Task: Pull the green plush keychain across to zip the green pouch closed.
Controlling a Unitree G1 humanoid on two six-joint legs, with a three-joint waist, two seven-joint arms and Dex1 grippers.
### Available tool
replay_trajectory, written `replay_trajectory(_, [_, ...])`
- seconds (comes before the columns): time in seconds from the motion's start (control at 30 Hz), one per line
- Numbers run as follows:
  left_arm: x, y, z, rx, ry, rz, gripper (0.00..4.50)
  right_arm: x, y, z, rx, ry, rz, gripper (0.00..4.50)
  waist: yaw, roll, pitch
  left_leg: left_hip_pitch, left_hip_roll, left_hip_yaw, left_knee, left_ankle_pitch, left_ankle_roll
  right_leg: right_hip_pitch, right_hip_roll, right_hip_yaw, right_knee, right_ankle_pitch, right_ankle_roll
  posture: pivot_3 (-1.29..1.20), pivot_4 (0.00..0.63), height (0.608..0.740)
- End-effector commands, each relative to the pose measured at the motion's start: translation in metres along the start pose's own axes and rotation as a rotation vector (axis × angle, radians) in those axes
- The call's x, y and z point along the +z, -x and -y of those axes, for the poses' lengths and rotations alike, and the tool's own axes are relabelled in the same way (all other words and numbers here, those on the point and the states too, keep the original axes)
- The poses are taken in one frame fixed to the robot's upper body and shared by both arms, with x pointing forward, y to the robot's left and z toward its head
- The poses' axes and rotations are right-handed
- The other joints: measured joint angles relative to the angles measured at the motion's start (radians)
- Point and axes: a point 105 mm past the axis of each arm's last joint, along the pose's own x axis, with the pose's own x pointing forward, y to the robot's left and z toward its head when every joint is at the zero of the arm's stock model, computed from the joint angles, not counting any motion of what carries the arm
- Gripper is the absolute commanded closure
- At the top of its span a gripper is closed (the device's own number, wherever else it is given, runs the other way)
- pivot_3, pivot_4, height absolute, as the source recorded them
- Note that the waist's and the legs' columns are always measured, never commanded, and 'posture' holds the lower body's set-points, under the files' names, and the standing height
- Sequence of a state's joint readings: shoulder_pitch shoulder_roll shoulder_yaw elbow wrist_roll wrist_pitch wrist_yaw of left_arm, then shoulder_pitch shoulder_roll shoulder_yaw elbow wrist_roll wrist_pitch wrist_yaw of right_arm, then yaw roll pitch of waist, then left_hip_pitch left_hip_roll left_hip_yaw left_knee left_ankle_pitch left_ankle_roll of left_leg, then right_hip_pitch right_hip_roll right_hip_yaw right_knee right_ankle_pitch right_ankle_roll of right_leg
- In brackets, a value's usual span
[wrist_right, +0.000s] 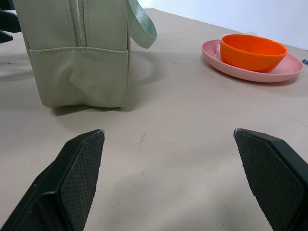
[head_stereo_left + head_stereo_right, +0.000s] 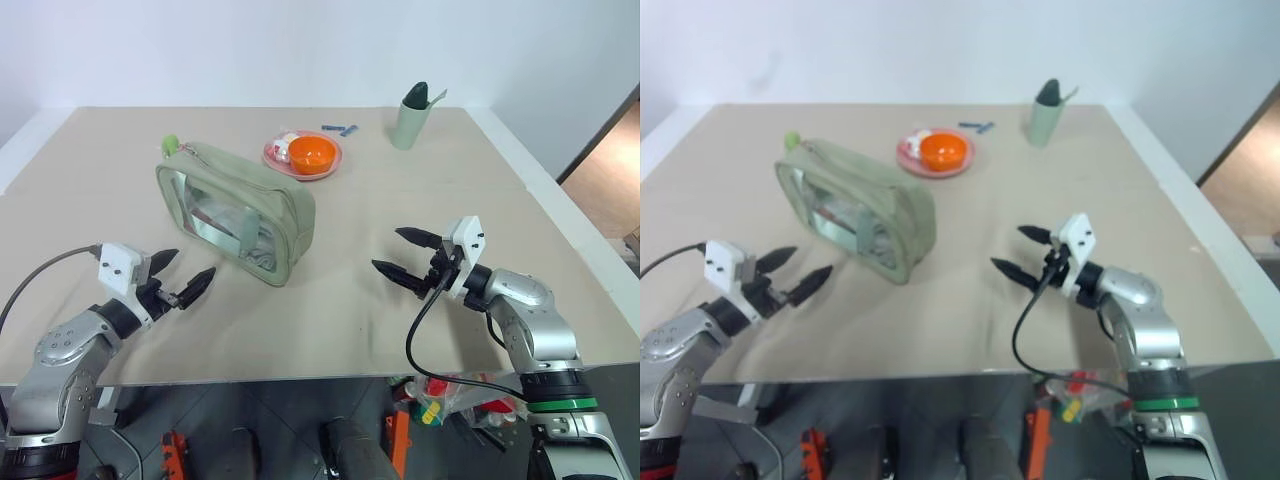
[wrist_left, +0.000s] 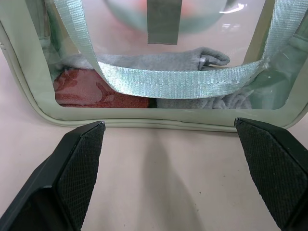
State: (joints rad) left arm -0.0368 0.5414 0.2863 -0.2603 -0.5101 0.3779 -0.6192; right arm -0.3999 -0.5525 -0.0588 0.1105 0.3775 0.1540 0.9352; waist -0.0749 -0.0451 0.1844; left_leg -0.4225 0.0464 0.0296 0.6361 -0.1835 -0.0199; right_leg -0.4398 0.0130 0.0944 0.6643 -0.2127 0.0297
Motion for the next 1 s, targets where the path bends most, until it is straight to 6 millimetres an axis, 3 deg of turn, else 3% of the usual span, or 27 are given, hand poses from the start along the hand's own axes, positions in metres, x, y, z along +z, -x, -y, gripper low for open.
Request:
replay_trajectory(0.03, [0.018,0.002,-0.001,-0.015,-0.057,0.032,0.04,0.009,0.005,0.006,-0.015,0.045,0.028,0.04,0.000,0.000,0.000,0.000,0.000,0.000,0.000,0.000,0.000,0.000,0.000,0.000,0.000,0.000,0.000,0.00,0.150,0.740])
replay_trajectory(0.33, [0.028,-0.004,0.010,-0.118,-0.074,0.048,0.04,0.009,0.002,0.007,-0.010,0.030,0.042,0.04,0.000,0.000,0.000,0.000,0.000,0.000,0.000,0.000,0.000,0.000,0.000,0.000,0.000,0.000,0.000,0.00,0.150,0.740])
replay_trajectory(0.5, [0.032,-0.001,0.026,-0.213,-0.079,0.056,0.04,0.021,-0.001,0.006,0.008,0.011,0.065,0.04,0.000,0.000,0.000,0.000,0.000,0.000,0.000,0.000,0.000,0.000,0.000,0.000,0.000,0.000,0.000,0.00,0.150,0.740])
replay_trajectory(0.63, [0.038,0.013,0.067,-0.403,-0.034,0.048,0.04,0.068,-0.028,0.012,0.016,-0.046,0.169,0.04,-0.012,0.002,0.001,0.000,0.001,0.004,0.000,0.000,0.000,-0.002,0.000,0.003,0.000,0.001,0.000,0.00,0.150,0.740])
replay_trajectory(0.77, [0.043,0.023,0.090,-0.506,-0.020,0.033,0.04,0.094,-0.063,0.005,0.079,-0.067,0.211,0.04,-0.015,0.002,0.001,0.000,0.001,0.002,0.000,0.000,0.000,-0.001,0.001,0.002,0.001,0.001,0.000,0.00,0.150,0.740])
replay_trajectory(1.0, [0.055,0.026,0.097,-0.539,-0.037,0.048,0.04,0.099,-0.105,-0.008,0.192,-0.059,0.193,0.04,-0.008,0.002,0.001,-0.001,0.002,-0.001,-0.001,0.000,0.000,-0.001,0.002,-0.001,0.001,0.000,-0.002,0.00,0.150,0.740])
